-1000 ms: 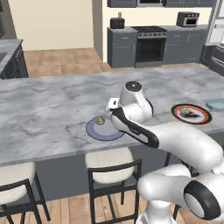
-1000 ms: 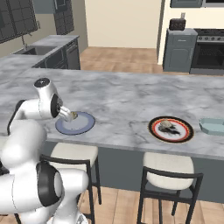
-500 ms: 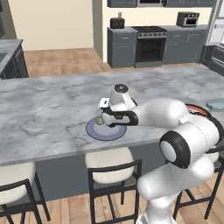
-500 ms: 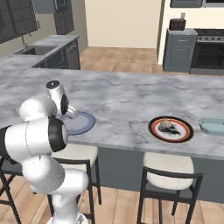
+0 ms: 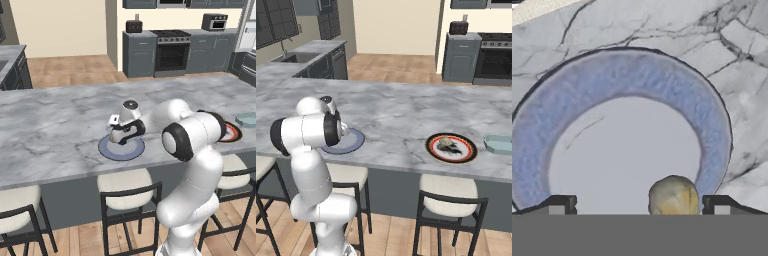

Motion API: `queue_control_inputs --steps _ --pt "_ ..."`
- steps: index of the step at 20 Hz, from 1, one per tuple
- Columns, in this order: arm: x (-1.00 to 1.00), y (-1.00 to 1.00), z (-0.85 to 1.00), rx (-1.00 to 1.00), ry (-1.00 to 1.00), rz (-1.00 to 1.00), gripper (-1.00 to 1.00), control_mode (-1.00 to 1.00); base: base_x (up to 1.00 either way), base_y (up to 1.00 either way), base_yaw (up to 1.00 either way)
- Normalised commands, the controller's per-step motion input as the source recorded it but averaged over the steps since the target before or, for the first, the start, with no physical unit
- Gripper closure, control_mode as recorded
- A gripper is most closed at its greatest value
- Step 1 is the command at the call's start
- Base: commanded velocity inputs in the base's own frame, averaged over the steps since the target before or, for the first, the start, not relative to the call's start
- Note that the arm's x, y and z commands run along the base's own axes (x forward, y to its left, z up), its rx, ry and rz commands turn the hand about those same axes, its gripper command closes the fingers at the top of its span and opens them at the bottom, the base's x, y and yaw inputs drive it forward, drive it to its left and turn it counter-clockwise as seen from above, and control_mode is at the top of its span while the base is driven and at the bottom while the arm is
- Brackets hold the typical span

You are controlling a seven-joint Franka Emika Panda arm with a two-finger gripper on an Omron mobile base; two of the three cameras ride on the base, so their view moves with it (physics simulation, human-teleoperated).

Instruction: Place two dumplings into each of the tupperware containers and then place the containers in the fridge.

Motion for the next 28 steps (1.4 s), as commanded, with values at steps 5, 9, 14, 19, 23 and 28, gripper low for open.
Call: queue_control_inputs --steps 5,9,14,19,23,28 --pt "0.51 0.23 -0.36 0.0 0.0 0.0 -1.0 -1.0 0.0 0.0 0.0" --pt "0.51 0.03 -0.36 0.0 0.0 -0.02 -1.0 -1.0 0.0 0.0 0.0" --pt "0.41 0.13 -0.27 0.0 0.01 -0.02 -1.0 -1.0 0.0 0.0 0.0" --pt "0.15 0.1 -0.35 0.0 0.0 -0.04 -1.0 -1.0 0.0 0.0 0.0" --pt "0.08 0.0 -0.43 0.0 0.0 -0.07 1.0 -1.0 0.0 0.0 0.0" --pt "-0.25 -0.13 -0.35 0.04 0.0 -0.16 1.0 -1.0 0.0 0.0 0.0"
